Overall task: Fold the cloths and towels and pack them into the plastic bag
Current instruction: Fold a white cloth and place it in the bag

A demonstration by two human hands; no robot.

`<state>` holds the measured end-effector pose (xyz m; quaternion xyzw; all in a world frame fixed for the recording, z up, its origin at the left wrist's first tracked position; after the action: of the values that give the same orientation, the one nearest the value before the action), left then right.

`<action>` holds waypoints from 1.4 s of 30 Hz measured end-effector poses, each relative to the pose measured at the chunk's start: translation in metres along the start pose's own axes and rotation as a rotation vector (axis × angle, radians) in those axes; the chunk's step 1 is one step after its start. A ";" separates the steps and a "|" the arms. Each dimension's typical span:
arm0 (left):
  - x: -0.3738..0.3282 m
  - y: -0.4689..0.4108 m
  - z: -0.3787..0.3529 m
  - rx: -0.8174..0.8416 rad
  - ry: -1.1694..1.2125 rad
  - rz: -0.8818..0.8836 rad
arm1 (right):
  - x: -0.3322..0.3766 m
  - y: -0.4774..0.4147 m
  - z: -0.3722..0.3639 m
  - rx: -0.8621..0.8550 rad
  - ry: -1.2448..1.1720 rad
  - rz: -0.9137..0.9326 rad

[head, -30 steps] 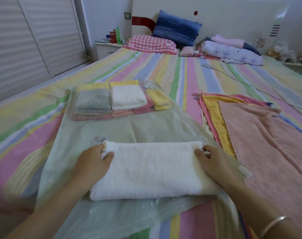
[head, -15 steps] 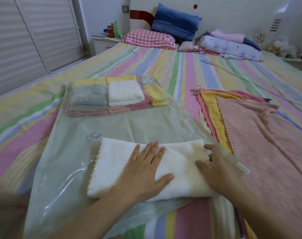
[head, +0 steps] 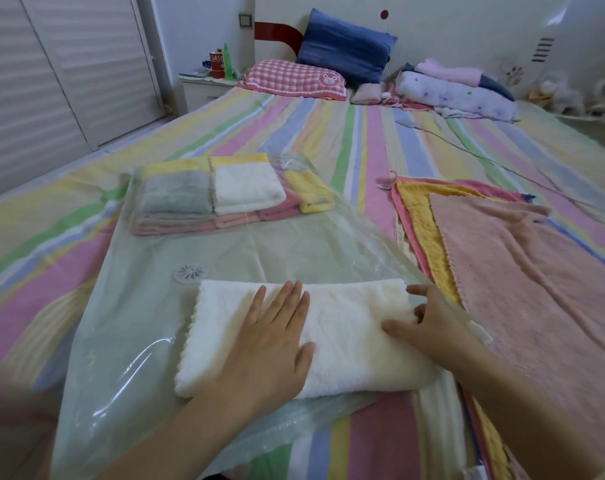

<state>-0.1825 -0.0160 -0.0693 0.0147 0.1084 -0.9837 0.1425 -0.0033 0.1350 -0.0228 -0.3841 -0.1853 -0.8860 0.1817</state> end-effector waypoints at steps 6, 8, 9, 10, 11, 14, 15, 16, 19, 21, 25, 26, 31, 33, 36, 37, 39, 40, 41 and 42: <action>-0.025 -0.012 -0.010 0.081 0.097 0.093 | 0.075 0.003 0.010 0.017 -0.374 0.099; -0.042 -0.018 -0.006 0.017 0.249 0.037 | 0.103 0.007 -0.003 0.011 -0.266 0.218; -0.044 -0.020 0.003 -0.028 0.418 0.051 | 0.114 0.011 -0.012 0.019 -0.186 0.277; -0.038 -0.021 0.012 -0.043 0.626 0.130 | 0.122 0.014 -0.023 0.033 -0.097 0.321; -0.027 -0.019 0.021 -0.067 0.782 0.262 | 0.128 0.017 -0.035 0.050 -0.017 0.354; 0.025 -0.006 0.038 -0.194 1.136 0.646 | 0.131 0.024 -0.072 0.055 0.153 0.434; 0.040 0.000 0.042 -0.192 1.260 0.741 | 0.131 0.026 -0.084 0.045 0.185 0.451; 0.052 0.004 0.044 -0.160 1.331 0.824 | 0.130 0.028 -0.095 0.058 0.187 0.449; 0.072 0.008 0.044 -0.061 1.314 0.946 | 0.125 0.036 -0.122 0.213 0.065 0.414; 0.077 0.008 0.041 -0.018 1.268 0.951 | 0.119 0.039 -0.127 0.255 0.013 0.423; 0.077 0.007 0.034 -0.008 1.127 0.885 | 0.098 0.039 -0.100 -0.104 0.015 0.536; 0.077 0.007 0.032 -0.006 1.077 0.863 | 0.091 0.038 -0.093 -0.230 0.107 0.562; 0.074 0.002 0.031 -0.024 0.811 0.789 | 0.068 0.040 -0.103 -0.070 0.466 0.326; 0.071 0.002 0.034 -0.051 0.716 0.770 | 0.069 0.048 -0.114 -0.002 0.584 0.350; 0.073 0.004 0.037 -0.038 0.573 0.783 | 0.075 0.056 -0.126 0.059 0.677 0.367; 0.075 0.004 0.038 0.017 0.574 0.794 | 0.075 0.056 -0.129 0.071 0.682 0.368; 0.081 0.001 0.037 0.137 0.739 0.851 | 0.075 0.055 -0.131 0.093 0.667 0.377; 0.082 0.000 0.039 0.180 0.882 0.897 | 0.073 0.054 -0.132 0.100 0.655 0.380; 0.083 0.000 0.041 0.210 1.008 0.933 | 0.070 0.053 -0.131 0.103 0.639 0.380; 0.084 0.000 0.042 0.246 1.068 0.942 | 0.068 0.052 -0.130 0.105 0.615 0.379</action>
<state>-0.2628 -0.0487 -0.0338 0.5544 0.0340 -0.6817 0.4763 -0.1021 0.0171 -0.0446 -0.1173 -0.0928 -0.9000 0.4094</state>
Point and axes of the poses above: each hand's wrist, its own y-axis away from the middle knuckle, its own z-axis out of the back of the hand, x = y × z, the point moved 2 cm from there along -y, towards the middle knuckle, and after that the axes turned 5 degrees about z, right-handed, at the moved point
